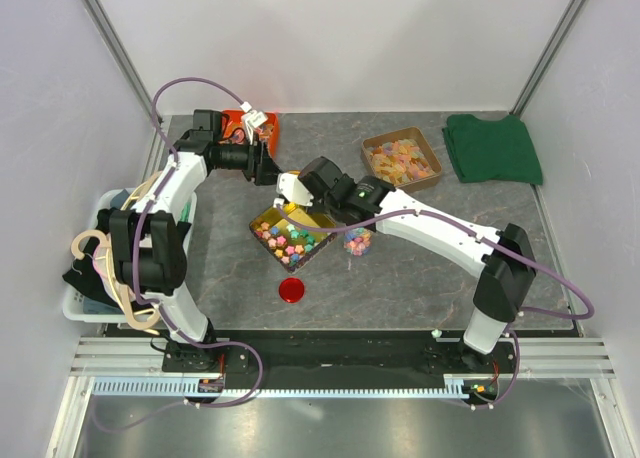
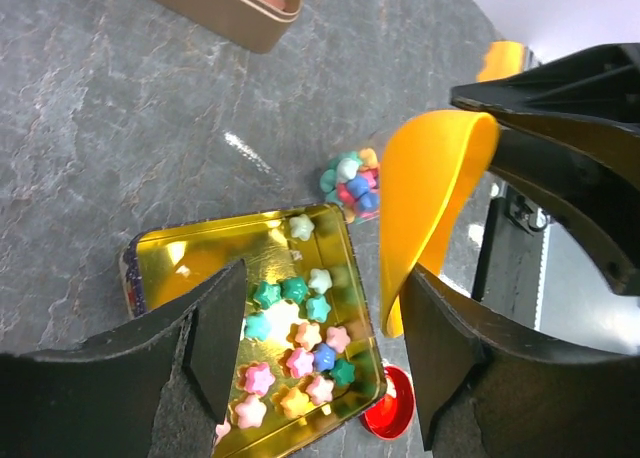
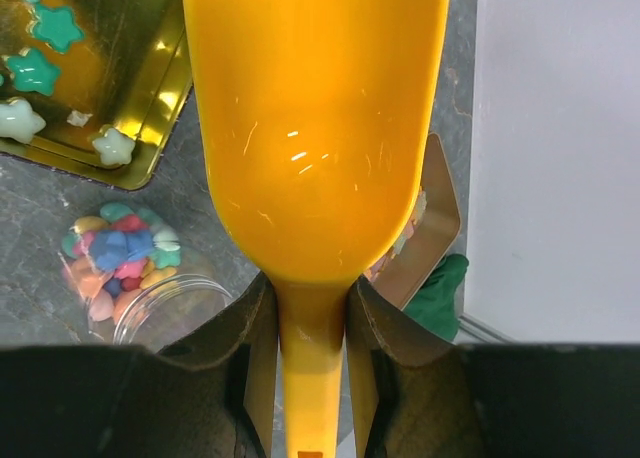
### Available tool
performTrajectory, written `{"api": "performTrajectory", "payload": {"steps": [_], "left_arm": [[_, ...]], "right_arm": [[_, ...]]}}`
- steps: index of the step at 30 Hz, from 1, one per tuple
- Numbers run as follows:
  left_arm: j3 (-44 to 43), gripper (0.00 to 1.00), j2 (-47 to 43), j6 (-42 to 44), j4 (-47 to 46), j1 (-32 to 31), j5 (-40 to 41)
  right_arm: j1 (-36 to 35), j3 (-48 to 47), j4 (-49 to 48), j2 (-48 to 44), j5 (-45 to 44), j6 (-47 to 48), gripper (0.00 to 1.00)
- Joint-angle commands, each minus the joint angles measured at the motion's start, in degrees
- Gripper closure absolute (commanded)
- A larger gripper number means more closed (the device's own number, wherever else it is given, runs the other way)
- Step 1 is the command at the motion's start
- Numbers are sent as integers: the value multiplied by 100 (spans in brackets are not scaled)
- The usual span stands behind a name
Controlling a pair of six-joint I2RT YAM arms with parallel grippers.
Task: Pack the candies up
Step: Place the storage box at the center of the board, then adjust the spatula.
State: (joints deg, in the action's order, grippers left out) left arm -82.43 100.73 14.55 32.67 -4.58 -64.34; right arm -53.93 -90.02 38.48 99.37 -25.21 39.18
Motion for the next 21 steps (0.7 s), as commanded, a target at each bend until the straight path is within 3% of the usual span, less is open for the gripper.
{"api": "performTrajectory", "payload": {"steps": [1,11,21], "left_arm": [[113,33,105,-13,-199,-87,544],[201,33,184,92,-182,-210,765],[-35,31,35,-39,-217,62,1115]], "right_arm": [[-161,-507,89,-488,473,-235,100],[-258,-719,204,-753,930,-323,100],[-249,-289,-60,-700,210,-112,100]]}}
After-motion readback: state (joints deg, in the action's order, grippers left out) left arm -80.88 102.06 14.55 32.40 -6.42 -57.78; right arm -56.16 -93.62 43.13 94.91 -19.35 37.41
